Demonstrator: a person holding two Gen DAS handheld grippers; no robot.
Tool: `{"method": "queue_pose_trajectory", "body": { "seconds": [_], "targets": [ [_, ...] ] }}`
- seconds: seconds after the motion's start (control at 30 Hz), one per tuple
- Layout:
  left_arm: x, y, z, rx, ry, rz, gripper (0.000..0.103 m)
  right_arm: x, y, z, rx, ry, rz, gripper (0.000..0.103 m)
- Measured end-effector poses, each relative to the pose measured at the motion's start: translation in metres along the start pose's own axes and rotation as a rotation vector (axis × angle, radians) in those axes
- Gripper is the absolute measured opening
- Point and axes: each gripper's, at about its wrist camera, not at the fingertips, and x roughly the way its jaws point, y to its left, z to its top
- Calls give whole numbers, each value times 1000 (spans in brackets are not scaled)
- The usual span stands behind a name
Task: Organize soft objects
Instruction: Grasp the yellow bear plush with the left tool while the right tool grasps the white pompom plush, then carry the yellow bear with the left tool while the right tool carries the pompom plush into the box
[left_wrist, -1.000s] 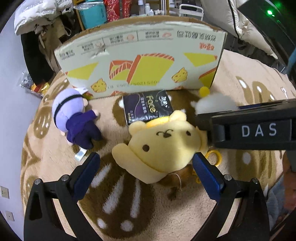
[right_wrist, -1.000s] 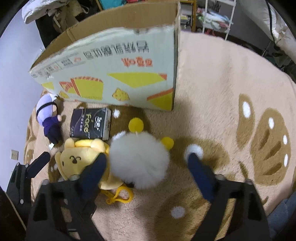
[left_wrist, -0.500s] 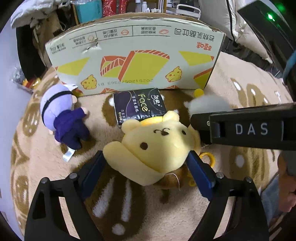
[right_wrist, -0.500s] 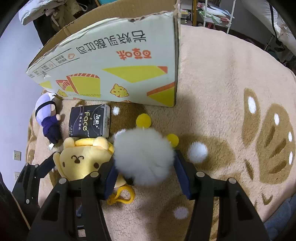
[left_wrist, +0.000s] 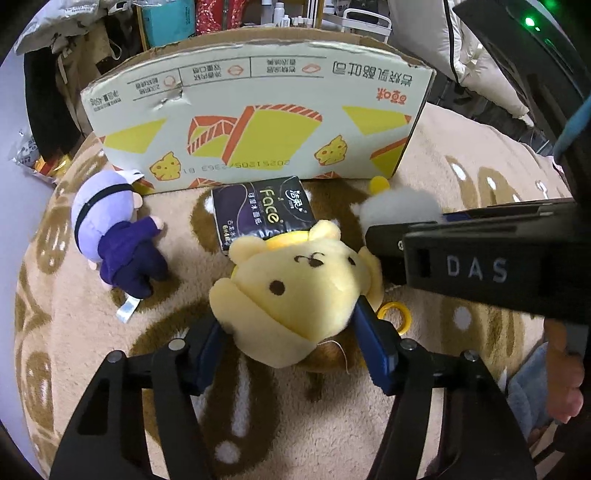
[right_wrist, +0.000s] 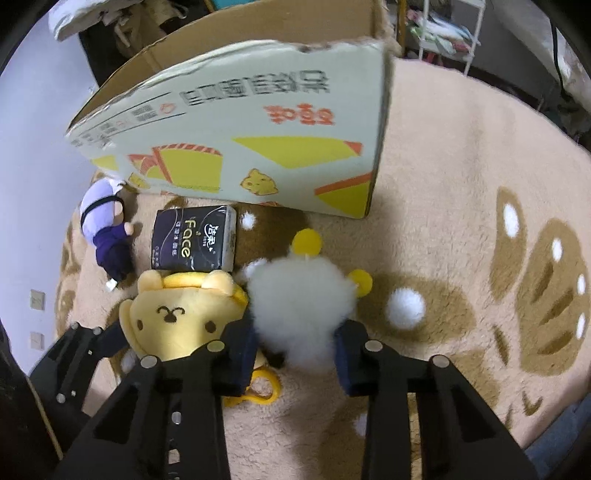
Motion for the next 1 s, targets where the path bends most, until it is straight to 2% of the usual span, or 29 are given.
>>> {"method": "queue_pose_trajectory", "body": {
  "seconds": [0.23,0.47,0.8,1.0],
  "targets": [
    [-13,6,-2,-5,-20,58,63,-17,0,1,8,-43,28,35],
    [-41,8,-3,-1,-100,115,63,-47,2,0,-9,-114,65,35],
    [-84,8,8,-31,-216,126,63,-96,1,-4,-29,-267,119,35],
    [-107,10,16,-10,-295,181,63,-127,2,-7,-36,-399,137,35]
  ]
}}
